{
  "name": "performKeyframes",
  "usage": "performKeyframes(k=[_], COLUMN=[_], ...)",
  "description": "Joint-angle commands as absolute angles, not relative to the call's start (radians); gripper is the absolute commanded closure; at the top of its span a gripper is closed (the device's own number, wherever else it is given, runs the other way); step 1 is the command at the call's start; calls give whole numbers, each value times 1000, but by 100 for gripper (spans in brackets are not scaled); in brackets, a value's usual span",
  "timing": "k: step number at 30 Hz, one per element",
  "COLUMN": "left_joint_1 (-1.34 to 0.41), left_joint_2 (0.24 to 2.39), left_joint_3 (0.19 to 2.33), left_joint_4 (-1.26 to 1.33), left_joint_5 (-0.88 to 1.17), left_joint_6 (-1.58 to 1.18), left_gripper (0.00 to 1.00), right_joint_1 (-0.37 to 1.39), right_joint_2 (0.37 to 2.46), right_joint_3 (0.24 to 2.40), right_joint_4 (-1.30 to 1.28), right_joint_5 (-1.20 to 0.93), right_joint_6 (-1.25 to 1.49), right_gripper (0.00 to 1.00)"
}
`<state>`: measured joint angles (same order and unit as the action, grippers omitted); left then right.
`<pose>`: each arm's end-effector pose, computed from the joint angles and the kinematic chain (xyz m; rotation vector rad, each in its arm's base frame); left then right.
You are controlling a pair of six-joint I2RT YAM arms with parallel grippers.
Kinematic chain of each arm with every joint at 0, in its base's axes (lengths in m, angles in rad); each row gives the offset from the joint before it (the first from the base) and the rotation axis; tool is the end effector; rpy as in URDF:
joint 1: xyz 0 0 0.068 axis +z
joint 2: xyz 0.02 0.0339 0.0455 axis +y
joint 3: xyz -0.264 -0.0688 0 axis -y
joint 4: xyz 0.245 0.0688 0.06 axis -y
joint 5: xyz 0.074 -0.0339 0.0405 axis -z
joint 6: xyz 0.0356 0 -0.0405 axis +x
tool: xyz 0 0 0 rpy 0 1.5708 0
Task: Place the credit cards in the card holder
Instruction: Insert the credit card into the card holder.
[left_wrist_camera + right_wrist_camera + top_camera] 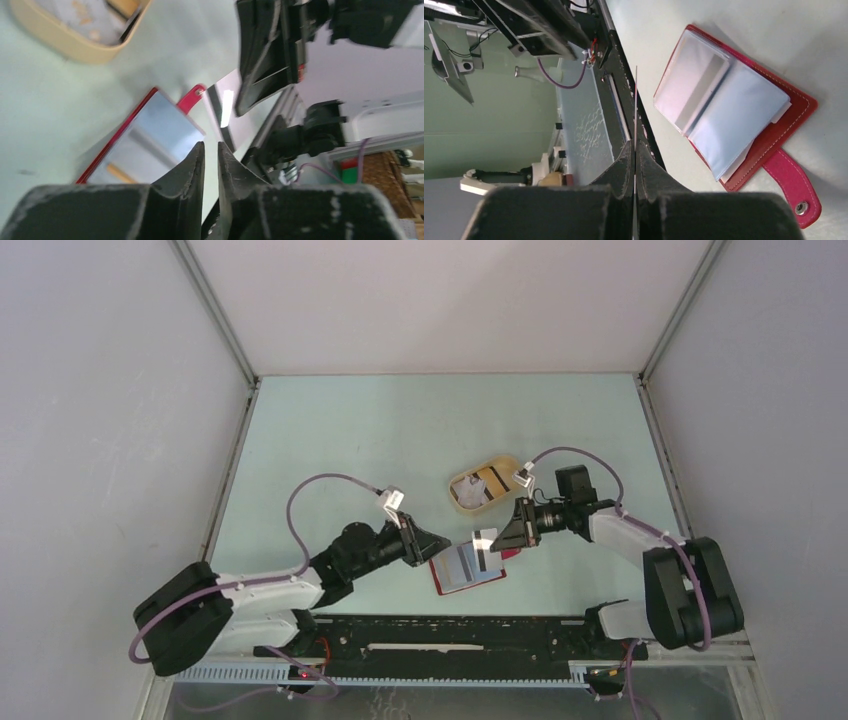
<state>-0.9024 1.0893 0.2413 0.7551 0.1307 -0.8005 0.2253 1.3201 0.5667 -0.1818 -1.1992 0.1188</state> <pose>0.1287 -0.1705 0.1933 0.2055 1.8523 -1.3553 0.2127 0.0828 0.1754 -0.6215 2.2076 1.6329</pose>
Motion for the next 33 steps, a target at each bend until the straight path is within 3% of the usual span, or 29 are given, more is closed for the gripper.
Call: performKeyframes(k=[1, 4, 15, 33], left_joint_1=[-938, -952, -959, -959], left_joint_2=[1181, 1266, 1424, 1452], left_joint_3=[294, 336, 389, 417], left_joint_4=[679, 677, 659, 467], left_joint_5=[53, 77, 95, 46], left_joint_6=[-760, -751, -784, -847], left_gripper=[83, 91, 93, 94], right_joint_1=[241, 241, 248, 319], right_joint_2=[1378, 1437, 1658, 1554], right_joint_3=[628, 656, 736, 634], right_joint_4=[-171, -207, -278, -175], right_joint_5=[-1208, -1206, -1148, -971], right_joint_6=[116, 86, 77, 196], right_gripper=[100, 100, 100, 100])
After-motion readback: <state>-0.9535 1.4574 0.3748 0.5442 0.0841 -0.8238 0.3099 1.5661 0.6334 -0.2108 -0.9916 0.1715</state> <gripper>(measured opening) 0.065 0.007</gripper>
